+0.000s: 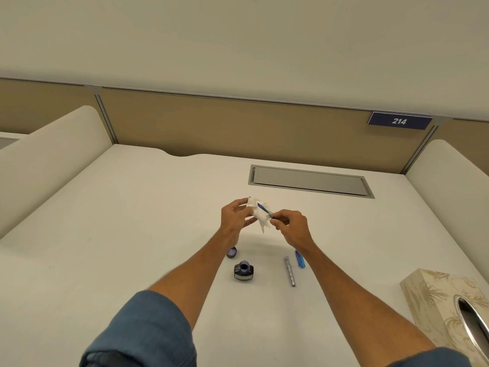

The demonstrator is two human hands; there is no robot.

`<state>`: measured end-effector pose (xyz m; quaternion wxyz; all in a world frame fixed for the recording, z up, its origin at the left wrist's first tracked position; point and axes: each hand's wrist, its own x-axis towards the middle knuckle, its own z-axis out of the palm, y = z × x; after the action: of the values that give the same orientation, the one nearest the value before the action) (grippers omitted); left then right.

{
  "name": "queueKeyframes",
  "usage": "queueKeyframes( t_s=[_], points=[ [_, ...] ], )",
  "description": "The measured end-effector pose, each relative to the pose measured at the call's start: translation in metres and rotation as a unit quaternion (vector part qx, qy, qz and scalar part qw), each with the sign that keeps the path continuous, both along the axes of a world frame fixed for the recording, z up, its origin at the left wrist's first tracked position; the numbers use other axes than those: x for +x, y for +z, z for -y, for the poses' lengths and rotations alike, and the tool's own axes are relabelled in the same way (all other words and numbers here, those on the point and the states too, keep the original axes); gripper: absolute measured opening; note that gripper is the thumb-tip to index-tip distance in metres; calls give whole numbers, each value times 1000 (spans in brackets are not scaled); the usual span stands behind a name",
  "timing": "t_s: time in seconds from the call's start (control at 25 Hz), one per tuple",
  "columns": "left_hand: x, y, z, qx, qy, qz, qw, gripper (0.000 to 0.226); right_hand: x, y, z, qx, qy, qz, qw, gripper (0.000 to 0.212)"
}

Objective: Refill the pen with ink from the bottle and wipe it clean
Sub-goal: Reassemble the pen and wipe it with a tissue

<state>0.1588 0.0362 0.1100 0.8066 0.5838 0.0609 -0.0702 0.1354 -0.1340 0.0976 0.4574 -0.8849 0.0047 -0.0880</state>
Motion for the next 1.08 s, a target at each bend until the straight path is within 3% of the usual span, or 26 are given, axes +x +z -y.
queueKeyframes(
  t_s=[0.12,0.32,0.68,0.96,1.08],
  points=[
    [-2,-5,0,-42,-49,18,998,38,1,-1,-1,2,-13,-9,1000,14],
    [-3,-9,4,-3,-53,56,997,44,-1,-1,-3,12,-11,-15,1000,13],
    [3,-11,8,82,4,74,994,13,-4,-4,-6,28,30,-50,998,10],
    [8,-11,8,96,27,64,993,9,-1,-7,-6,-43,55,-47,996,22],
    [8,-10,8,101,26,62,993,9,-1,-4,-6,-13,34,-22,999,20]
  ],
)
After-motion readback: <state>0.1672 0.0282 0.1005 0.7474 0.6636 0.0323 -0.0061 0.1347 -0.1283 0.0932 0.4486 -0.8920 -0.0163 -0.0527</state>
